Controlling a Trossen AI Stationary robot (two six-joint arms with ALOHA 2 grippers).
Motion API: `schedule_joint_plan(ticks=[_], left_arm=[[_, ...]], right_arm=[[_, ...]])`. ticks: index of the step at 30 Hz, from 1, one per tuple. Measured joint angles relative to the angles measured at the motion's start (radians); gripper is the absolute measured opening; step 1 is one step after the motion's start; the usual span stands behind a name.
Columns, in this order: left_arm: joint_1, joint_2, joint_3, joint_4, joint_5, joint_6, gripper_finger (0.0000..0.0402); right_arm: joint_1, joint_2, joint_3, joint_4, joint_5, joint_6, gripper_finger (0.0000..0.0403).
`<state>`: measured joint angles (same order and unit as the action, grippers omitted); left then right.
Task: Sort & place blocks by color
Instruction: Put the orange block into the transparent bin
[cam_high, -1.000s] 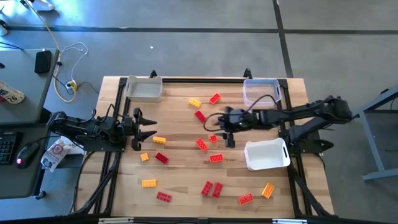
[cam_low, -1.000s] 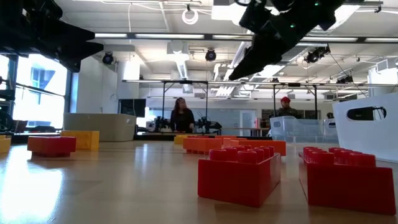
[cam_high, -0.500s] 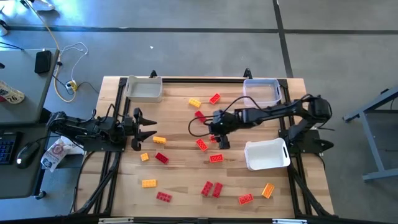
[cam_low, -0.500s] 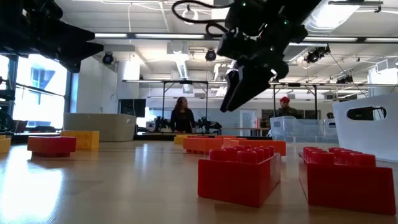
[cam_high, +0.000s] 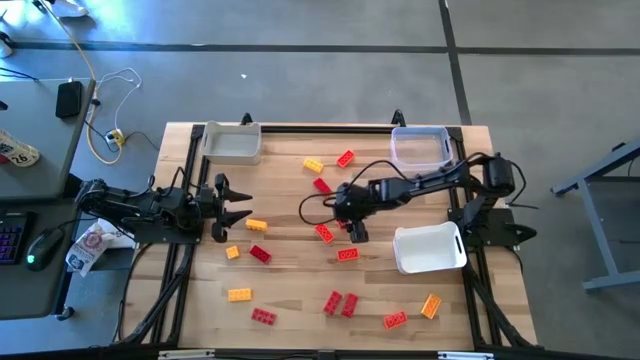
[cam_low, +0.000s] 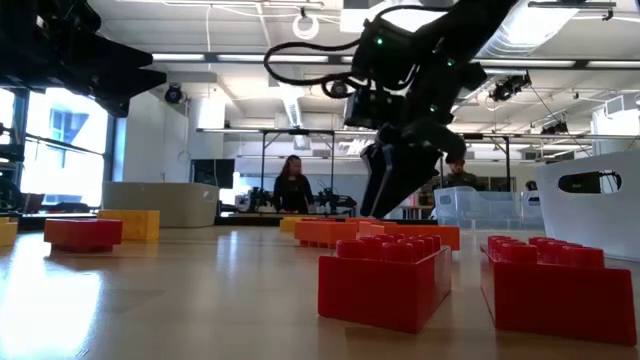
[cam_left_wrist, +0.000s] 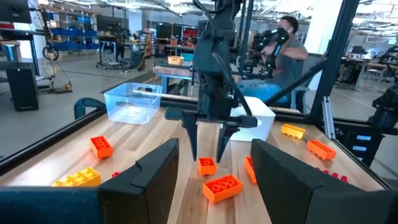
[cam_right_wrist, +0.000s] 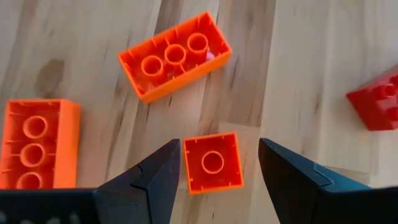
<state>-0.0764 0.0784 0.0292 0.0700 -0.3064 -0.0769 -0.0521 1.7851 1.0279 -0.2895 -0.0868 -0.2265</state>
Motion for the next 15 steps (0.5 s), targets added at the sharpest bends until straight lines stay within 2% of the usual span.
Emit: schedule_joint_plan(ticks=[15], left_arm=[[0.000,0.000,0.000,-0.003,-0.004,-0.002,0.0191]], right_arm=[[0.000,0.038,0.000,-0.021,0.047,0.001,0.0204]])
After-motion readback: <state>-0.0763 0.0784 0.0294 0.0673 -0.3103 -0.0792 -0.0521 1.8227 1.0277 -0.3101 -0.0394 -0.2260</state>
